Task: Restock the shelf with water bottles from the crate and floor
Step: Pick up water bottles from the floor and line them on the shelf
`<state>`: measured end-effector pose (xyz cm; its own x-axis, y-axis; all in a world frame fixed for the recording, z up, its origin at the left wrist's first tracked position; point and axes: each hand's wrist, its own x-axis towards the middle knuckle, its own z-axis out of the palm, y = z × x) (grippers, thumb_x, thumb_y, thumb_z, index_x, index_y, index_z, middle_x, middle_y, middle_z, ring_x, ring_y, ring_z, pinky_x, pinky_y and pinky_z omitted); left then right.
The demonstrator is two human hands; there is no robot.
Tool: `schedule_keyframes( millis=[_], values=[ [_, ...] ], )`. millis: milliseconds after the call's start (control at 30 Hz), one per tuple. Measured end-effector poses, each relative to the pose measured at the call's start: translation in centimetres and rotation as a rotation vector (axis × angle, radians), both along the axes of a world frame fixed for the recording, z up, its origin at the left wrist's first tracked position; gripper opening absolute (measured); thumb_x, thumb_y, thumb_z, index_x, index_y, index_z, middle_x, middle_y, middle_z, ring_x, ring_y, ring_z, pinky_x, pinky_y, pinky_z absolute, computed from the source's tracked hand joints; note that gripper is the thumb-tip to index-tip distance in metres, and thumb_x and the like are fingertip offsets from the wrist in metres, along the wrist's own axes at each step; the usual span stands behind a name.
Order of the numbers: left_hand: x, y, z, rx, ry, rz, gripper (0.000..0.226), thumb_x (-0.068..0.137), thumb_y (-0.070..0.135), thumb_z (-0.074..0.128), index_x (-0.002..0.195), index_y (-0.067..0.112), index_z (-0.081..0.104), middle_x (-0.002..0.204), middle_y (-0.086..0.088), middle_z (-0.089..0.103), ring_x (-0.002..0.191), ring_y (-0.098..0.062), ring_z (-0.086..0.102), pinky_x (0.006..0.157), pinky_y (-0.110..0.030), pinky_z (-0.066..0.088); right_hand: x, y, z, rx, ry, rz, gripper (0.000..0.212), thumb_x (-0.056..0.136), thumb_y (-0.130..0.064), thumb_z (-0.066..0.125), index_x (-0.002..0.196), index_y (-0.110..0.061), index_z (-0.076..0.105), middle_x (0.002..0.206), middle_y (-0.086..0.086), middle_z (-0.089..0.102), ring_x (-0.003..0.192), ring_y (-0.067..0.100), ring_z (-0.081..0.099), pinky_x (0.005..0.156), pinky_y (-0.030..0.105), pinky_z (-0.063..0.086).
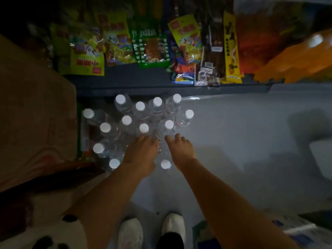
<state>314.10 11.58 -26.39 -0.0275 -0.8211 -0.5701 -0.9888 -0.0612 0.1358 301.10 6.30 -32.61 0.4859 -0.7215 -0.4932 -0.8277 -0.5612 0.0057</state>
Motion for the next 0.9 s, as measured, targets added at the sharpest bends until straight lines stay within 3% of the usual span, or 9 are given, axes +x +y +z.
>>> schedule_keyframes(
  millis=[133,200,267,300,400,500,667,800,900],
  values=[
    [0.0,0.0,0.9,-0.003,0.015,0.019,0.071,0.086,0.029,0.066,0.146,0.02,0.028,0.144,-0.004,0.04,0.135,-0.023,0.035,0.11,-0.033,0.031,-1.0,-0.7,0.3,-0.069,-0.026,0.067,0.05,0.041,-0.009,0.083,0.089,-0.014,0.07,0.064,0.011,0.059,0.048,0.028,0.061,0.045,0.029,0.05],
    [-0.1,-0.3,2.8,0.001,0.014,0.023,0.062,0.085,0.027,0.066,0.14,0.02,0.036,0.138,-0.004,0.045,0.13,-0.024,0.039,0.107,-0.033,0.034,-1.4,-1.0,3.4,0.053,0.001,0.069,0.046,0.062,-0.008,0.074,0.107,-0.01,0.063,0.08,0.017,0.061,0.067,0.034,0.066,0.061,0.036,0.054],
    [-0.2,-0.8,5.8,0.011,0.022,0.032,0.058,0.085,0.024,0.065,0.137,0.018,0.039,0.135,-0.004,0.046,0.127,-0.024,0.041,0.105,-0.033,0.035,-2.0,-1.6,7.5,0.052,-0.009,0.113,0.047,0.084,-0.01,0.054,0.131,-0.01,0.044,0.109,0.018,0.057,0.097,0.036,0.06,0.085,0.04,0.047],
    [-0.3,-1.0,7.5,0.011,0.026,0.031,0.057,0.085,0.023,0.065,0.136,0.018,0.04,0.134,-0.004,0.046,0.126,-0.024,0.042,0.105,-0.033,0.035,-2.5,-2.0,10.1,0.053,-0.032,0.125,0.048,0.088,-0.012,0.049,0.134,-0.01,0.039,0.115,0.017,0.055,0.103,0.036,0.057,0.089,0.039,0.043],
    [-0.7,-1.6,14.0,0.0,0.047,0.056,0.055,0.082,0.024,0.067,0.131,0.02,0.044,0.132,-0.002,0.049,0.124,-0.022,0.045,0.104,-0.033,0.039,-3.3,-3.3,20.1,0.055,-0.09,0.166,0.049,0.091,-0.023,0.05,0.137,-0.01,0.036,0.12,0.017,0.054,0.107,0.035,0.055,0.089,0.037,0.04],
    [-0.9,-2.5,22.2,-0.028,0.089,0.076,0.067,0.079,0.026,0.07,0.139,0.021,0.04,0.136,-0.003,0.047,0.127,-0.023,0.044,0.104,-0.033,0.038,-4.0,-4.3,31.2,0.069,-0.181,0.179,0.052,0.091,-0.029,0.056,0.135,-0.007,0.04,0.119,0.018,0.056,0.107,0.037,0.056,0.088,0.037,0.041],
    [-0.4,-3.5,38.1,-0.104,0.207,0.096,0.079,0.077,0.031,0.074,0.144,0.019,0.035,0.142,-0.004,0.042,0.131,-0.024,0.04,0.106,-0.035,0.038,-4.4,-5.5,50.7,-0.056,-0.313,0.279,0.042,0.09,-0.033,0.058,0.123,-0.009,0.045,0.11,0.013,0.061,0.097,0.034,0.06,0.074,0.035,0.043],
    [0.3,-4.0,48.6,-0.25,0.413,0.129,0.079,0.055,0.042,0.081,0.127,0.03,0.051,0.128,0.003,0.057,0.118,-0.02,0.055,0.094,-0.038,0.049,-3.8,-5.7,65.2,-0.106,-0.431,0.335,0.036,0.087,-0.032,0.06,0.114,-0.01,0.048,0.101,0.011,0.059,0.087,0.03,0.056,0.069,0.038,0.046],
    [0.6,-4.1,56.0,-0.304,0.553,0.162,0.07,0.06,0.037,0.085,0.123,0.023,0.057,0.123,0.005,0.062,0.113,-0.014,0.058,0.096,-0.037,0.049,-3.0,-5.6,73.5,-0.137,-0.534,0.37,0.032,0.084,-0.031,0.063,0.106,-0.01,0.053,0.095,0.011,0.061,0.084,0.028,0.054,0.067,0.037,0.044]
  ],
)
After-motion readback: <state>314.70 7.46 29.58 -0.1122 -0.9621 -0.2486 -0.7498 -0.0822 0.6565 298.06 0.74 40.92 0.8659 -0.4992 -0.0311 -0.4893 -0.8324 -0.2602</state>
